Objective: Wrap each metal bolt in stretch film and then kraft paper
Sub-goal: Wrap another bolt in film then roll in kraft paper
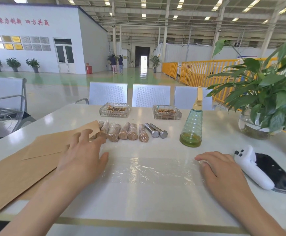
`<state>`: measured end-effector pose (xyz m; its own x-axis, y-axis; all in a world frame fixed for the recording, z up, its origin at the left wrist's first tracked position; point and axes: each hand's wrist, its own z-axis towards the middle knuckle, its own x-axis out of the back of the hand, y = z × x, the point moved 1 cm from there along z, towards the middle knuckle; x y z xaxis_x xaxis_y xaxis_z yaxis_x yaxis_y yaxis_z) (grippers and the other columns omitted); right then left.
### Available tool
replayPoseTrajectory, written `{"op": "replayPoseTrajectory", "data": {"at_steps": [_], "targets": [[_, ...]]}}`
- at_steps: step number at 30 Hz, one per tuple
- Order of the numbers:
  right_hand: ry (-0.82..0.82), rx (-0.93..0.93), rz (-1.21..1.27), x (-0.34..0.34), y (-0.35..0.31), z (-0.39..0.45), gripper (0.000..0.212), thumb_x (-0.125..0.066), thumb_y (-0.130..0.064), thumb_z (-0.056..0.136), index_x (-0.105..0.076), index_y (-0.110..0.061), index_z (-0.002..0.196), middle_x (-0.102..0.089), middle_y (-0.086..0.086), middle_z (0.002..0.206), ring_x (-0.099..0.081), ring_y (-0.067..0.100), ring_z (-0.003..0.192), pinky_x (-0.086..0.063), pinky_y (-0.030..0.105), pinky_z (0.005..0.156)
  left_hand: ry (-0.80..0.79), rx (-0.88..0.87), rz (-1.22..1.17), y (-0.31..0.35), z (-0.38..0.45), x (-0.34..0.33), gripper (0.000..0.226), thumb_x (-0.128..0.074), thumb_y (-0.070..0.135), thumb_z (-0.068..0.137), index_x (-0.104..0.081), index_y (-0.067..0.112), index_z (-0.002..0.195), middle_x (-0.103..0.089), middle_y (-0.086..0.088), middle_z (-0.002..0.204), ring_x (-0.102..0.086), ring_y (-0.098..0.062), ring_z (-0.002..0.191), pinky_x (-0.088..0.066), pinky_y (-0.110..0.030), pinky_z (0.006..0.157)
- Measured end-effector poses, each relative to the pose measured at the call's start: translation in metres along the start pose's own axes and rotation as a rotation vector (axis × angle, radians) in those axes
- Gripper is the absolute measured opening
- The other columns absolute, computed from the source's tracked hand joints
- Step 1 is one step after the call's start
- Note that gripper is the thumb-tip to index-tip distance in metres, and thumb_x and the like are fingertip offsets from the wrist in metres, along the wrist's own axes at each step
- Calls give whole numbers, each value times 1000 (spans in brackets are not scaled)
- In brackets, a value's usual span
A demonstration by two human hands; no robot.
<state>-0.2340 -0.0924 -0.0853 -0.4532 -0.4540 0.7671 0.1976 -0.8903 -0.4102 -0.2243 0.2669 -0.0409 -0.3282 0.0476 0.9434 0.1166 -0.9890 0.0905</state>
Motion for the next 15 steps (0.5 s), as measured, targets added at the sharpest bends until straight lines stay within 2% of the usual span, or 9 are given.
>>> {"op": "replayPoseTrajectory", "data": {"at_steps": [3,7,9,11,13,15], "targets": [[-8,-23,28,1,0,0,31,-56,-15,97,-65,-45,101,-62,-24,108,-49,11,103,-42,38,95,-9,6,21,0,0,0,48,-46,55,98,-42,44,144,-21,3,159,-20,-26,148,-32,-42,114],[-16,-39,46,0,0,0,31,-58,-16,96,-63,-46,97,-61,-27,105,-49,11,101,-41,37,92,-11,-14,40,0,-5,0,47,-42,56,98,-40,46,144,-27,6,156,-25,-24,145,-36,-41,110],[-17,-50,57,-1,1,1,29,-57,-17,96,-65,-44,96,-62,-27,104,-48,9,100,-39,34,88,37,-3,-46,-8,3,5,39,-40,55,99,-46,49,137,-38,9,149,-39,-22,136,-45,-41,95],[-25,-71,69,-2,1,1,28,-56,-17,96,-65,-44,96,-62,-25,103,-48,8,98,-37,31,84,100,70,-154,-26,26,14,29,-45,51,98,-56,45,124,-55,10,133,-54,-23,118,-44,-38,76],[-43,-98,82,-2,1,1,27,-55,-18,96,-65,-43,96,-63,-24,102,-48,6,99,-37,30,83,85,146,-199,-47,55,15,27,-55,48,94,-60,40,119,-65,9,120,-58,-24,105,-43,-37,76],[-59,-120,119,0,1,1,28,-56,-17,97,-66,-43,96,-65,-21,102,-50,8,102,-41,32,86,-11,182,-171,-59,76,7,35,-64,55,86,-61,38,117,-65,6,117,-58,-24,105,-47,-38,82]]}}
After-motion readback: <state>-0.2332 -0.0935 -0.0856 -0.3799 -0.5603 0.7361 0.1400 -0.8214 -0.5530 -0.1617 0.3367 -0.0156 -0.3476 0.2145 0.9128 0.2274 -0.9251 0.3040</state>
